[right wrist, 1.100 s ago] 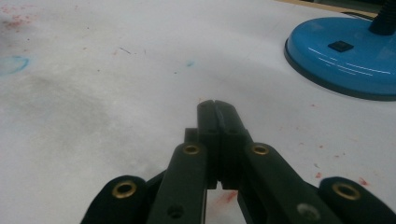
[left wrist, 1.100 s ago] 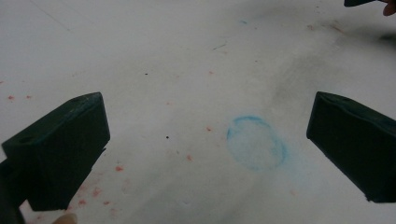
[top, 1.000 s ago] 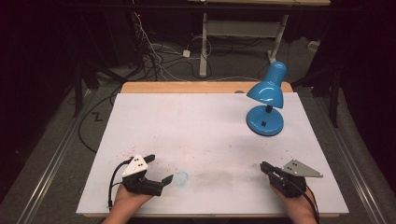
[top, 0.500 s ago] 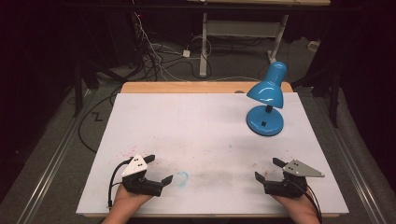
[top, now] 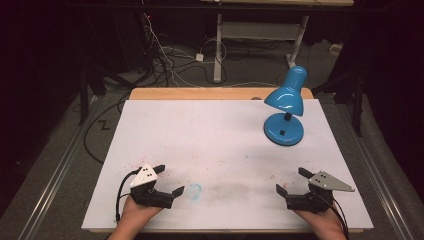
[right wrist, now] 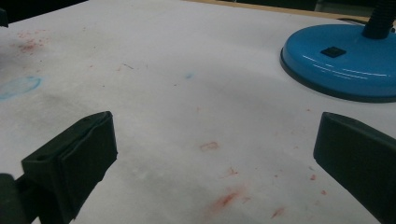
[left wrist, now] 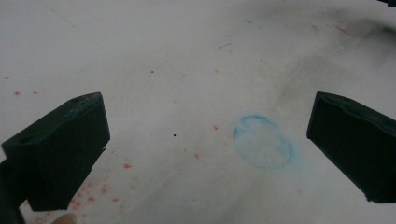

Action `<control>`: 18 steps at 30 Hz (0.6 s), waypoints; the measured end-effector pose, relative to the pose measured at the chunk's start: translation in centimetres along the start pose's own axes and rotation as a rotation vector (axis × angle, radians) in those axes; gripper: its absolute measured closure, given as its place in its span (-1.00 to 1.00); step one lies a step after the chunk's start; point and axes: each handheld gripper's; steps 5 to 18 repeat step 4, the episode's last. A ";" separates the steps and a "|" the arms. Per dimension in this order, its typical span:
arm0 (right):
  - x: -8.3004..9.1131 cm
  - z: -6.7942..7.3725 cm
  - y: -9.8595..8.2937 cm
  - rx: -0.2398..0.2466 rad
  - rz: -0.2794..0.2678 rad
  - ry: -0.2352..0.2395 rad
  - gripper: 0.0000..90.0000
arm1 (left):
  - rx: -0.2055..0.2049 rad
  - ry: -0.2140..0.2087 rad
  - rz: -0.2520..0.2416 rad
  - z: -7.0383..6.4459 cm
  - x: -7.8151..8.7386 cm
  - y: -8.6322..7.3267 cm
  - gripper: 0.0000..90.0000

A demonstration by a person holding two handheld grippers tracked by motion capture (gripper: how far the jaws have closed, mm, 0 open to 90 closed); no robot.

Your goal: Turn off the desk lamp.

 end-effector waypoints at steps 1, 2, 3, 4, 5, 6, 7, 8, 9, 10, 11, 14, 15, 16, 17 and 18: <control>0.1 0.0 0.1 0.004 -0.007 0.002 -0.99 | 0.001 0.002 0.001 0.0 0.0 0.0 -1.00; 0.2 0.0 0.1 0.004 -0.012 0.001 -0.99 | 0.002 0.004 0.004 0.0 0.0 0.0 -1.00; 0.3 0.0 0.1 0.004 -0.020 0.002 -0.99 | 0.004 0.005 0.004 0.0 0.0 0.0 -1.00; 0.4 0.0 0.1 -0.001 -0.024 0.003 -0.99 | 0.005 0.007 0.003 0.0 0.1 0.0 -1.00; 0.4 0.0 0.1 -0.001 -0.024 0.003 -0.99 | 0.005 0.007 0.003 0.0 0.1 0.0 -1.00; 0.4 0.0 0.1 -0.001 -0.024 0.003 -0.99 | 0.005 0.007 0.003 0.0 0.1 0.0 -1.00; 0.4 0.0 0.1 -0.001 -0.024 0.003 -0.99 | 0.005 0.007 0.003 0.0 0.1 0.0 -1.00; 0.4 0.0 0.1 -0.001 -0.024 0.003 -0.99 | 0.005 0.007 0.003 0.0 0.1 0.0 -1.00; 0.4 0.0 0.1 -0.001 -0.024 0.003 -0.99 | 0.005 0.007 0.003 0.0 0.1 0.0 -1.00; 0.4 0.0 0.1 -0.001 -0.024 0.003 -0.99 | 0.005 0.007 0.003 0.0 0.1 0.0 -1.00; 0.4 0.0 0.1 -0.001 -0.024 0.003 -0.99 | 0.005 0.007 0.003 0.0 0.1 0.0 -1.00; 0.4 0.0 0.1 -0.001 -0.024 0.003 -0.99 | 0.005 0.007 0.003 0.0 0.1 0.0 -1.00; 0.4 0.0 0.1 -0.001 -0.024 0.003 -0.99 | 0.005 0.007 0.003 0.0 0.1 0.0 -1.00; 0.4 0.0 0.1 -0.001 -0.024 0.003 -0.99 | 0.005 0.007 0.003 0.0 0.1 0.0 -1.00; 0.4 0.0 0.1 -0.001 -0.024 0.003 -0.99 | 0.005 0.007 0.003 0.0 0.1 0.0 -1.00; 0.4 0.0 0.1 -0.001 -0.024 0.003 -0.99 | 0.005 0.007 0.003 0.0 0.1 0.0 -1.00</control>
Point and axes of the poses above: each handheld gripper's, and its own axes: x roughly backward along the jaws, y roughly out of its top, z roughly to its left, and after that the axes turned 12 degrees about x, right-handed
